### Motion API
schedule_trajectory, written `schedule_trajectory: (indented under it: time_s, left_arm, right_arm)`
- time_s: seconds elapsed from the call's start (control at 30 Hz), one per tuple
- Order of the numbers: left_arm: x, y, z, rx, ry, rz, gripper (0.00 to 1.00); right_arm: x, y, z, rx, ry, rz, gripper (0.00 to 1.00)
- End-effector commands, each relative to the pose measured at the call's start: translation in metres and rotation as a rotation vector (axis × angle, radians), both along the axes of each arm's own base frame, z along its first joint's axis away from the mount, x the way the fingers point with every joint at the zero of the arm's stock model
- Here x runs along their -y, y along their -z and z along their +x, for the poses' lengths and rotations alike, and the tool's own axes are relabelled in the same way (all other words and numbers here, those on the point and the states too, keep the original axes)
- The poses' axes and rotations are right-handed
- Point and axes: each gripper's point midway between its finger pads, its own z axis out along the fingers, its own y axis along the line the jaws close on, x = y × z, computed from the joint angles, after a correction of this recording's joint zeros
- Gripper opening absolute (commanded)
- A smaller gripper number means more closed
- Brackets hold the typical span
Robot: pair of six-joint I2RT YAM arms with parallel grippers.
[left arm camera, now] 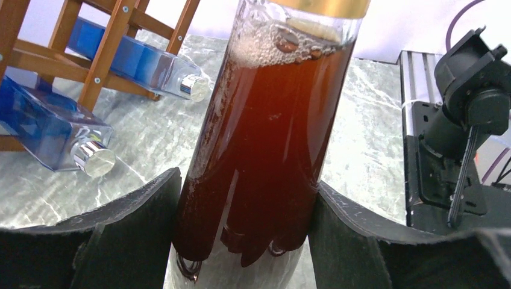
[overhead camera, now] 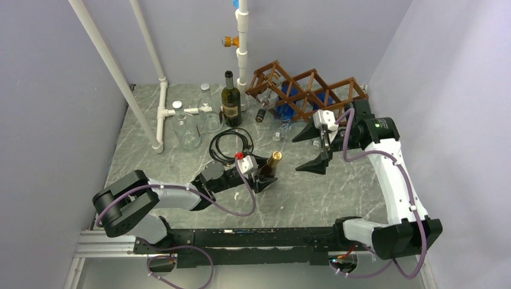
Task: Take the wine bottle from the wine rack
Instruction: Pick up the wine bottle from the wine rack, then place the wine bottle at the center of the board.
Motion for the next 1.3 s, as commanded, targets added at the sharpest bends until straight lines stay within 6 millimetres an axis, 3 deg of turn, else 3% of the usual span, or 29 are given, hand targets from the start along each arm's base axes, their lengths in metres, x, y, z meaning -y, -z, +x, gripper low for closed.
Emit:
schedule_trajectory:
  time_s: [0.0,0.3,0.63,0.77,1.07,1.17,1.27]
  left_arm:
    - [0.002,-0.029,-0.009,-0.104,0.029,-0.13,0.0]
    - [0.007,-0.036,-0.011,-0.135,0.05,-0.164,0.0]
    - [0.007,-0.033,-0.012,-0.165,0.054,-0.173,0.0]
    - [0.008,-0.032,-0.012,-0.172,0.054,-0.168,0.0]
    - [0.006,-0.03,-0.011,-0.179,0.045,-0.164,0.0]
    - [0.004,-0.031,-0.01,-0.181,0.03,-0.168,0.18]
    - [0.001,-0.035,-0.008,-0.171,0.011,-0.172,0.49]
  right_arm:
    - [-0.011,0.013,-0.01,0.111,-0.137,0.032,1.0]
    - [-0.046,0.022,-0.015,0.081,-0.289,-0.004,0.99]
    - [-0.084,0.031,-0.023,0.035,-0.374,-0.085,0.86]
    - [-0.089,0.023,-0.019,0.027,-0.361,-0.086,0.73]
    - [-0.093,0.018,-0.006,0.009,-0.29,-0.104,0.25]
    - [-0.094,0.018,-0.006,0.002,-0.281,-0.099,0.09]
    - [-0.093,0.018,-0.007,0.003,-0.28,-0.095,0.01]
